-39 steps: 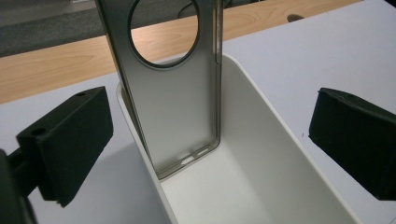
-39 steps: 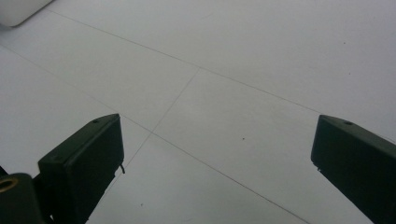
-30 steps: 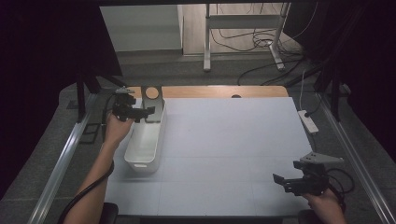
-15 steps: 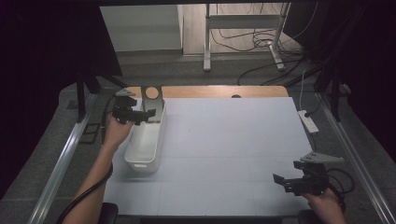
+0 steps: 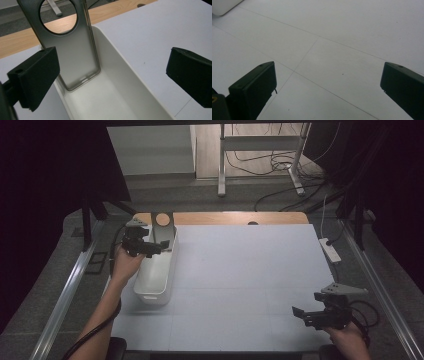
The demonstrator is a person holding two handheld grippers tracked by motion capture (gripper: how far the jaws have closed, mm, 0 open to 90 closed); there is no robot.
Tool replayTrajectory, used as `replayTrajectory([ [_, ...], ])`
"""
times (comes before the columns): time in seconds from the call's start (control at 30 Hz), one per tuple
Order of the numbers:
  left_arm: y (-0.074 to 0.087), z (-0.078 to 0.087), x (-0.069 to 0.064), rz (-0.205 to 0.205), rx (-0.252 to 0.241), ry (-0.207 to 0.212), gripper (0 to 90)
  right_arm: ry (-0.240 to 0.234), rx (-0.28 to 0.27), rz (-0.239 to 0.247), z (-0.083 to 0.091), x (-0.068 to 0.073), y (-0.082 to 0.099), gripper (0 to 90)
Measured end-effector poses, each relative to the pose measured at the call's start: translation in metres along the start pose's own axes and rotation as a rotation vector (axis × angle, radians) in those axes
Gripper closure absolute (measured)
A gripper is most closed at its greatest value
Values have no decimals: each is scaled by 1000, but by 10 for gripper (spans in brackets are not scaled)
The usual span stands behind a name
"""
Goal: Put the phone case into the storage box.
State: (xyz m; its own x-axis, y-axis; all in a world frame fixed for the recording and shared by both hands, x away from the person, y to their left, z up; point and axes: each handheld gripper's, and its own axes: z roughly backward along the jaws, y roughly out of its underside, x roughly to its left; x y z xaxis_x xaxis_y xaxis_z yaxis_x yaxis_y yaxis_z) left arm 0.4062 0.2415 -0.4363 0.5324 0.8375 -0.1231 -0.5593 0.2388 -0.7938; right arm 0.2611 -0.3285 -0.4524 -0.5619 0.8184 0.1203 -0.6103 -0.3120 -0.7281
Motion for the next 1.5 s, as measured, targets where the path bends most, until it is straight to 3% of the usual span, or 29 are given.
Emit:
replayTrajectory([
  [1.5,36,26,-42,-43,-8,55,0,-2,1,13,0,1,0,10],
])
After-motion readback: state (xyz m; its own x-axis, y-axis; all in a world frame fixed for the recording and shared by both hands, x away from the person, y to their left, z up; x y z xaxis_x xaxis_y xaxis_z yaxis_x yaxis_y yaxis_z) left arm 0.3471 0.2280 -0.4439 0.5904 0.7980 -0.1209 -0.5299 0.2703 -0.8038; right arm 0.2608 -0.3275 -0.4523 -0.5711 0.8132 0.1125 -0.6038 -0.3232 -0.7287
